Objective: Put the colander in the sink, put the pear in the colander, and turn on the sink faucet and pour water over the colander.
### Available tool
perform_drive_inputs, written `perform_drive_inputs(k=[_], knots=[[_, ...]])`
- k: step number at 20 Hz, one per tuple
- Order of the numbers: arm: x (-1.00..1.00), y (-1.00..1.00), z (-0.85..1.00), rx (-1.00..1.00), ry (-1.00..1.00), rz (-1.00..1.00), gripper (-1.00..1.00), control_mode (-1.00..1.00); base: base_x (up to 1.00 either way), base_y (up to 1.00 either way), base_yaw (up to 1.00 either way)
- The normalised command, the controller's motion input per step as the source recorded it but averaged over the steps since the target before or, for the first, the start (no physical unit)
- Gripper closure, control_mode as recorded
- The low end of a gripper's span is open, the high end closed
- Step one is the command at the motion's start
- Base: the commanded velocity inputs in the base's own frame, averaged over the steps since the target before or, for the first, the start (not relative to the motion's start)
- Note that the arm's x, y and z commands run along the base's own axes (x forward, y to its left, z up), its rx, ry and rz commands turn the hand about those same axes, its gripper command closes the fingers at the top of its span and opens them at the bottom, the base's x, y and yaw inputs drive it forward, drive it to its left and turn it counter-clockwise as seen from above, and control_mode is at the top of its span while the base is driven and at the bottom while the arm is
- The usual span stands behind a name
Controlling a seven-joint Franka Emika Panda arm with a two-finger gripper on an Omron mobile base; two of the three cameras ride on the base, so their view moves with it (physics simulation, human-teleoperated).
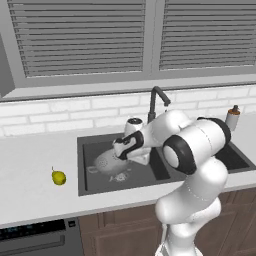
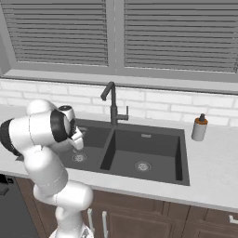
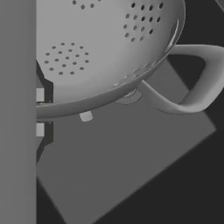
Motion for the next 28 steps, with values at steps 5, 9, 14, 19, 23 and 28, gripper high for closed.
perform_drive_inputs(k=[5,9,14,19,23,28], knots=[[0.15,-0.28,-0.34,0.0,0.0,0.0,1.0,-1.0,0.0,0.0,0.0],[0.15,-0.22,-0.48,0.0,0.0,0.0,1.0,-1.0,0.0,0.0,0.0],[0.1,-0.19,-0.52,0.0,0.0,0.0,1.0,-1.0,0.0,0.0,0.0],[0.08,-0.24,-0.49,0.0,0.0,0.0,1.0,-1.0,0.0,0.0,0.0],[0.07,-0.25,-0.35,0.0,0.0,0.0,1.0,-1.0,0.0,0.0,0.0],[0.15,-0.23,-0.13,0.0,-0.02,0.0,1.0,-1.0,0.0,0.0,0.0]])
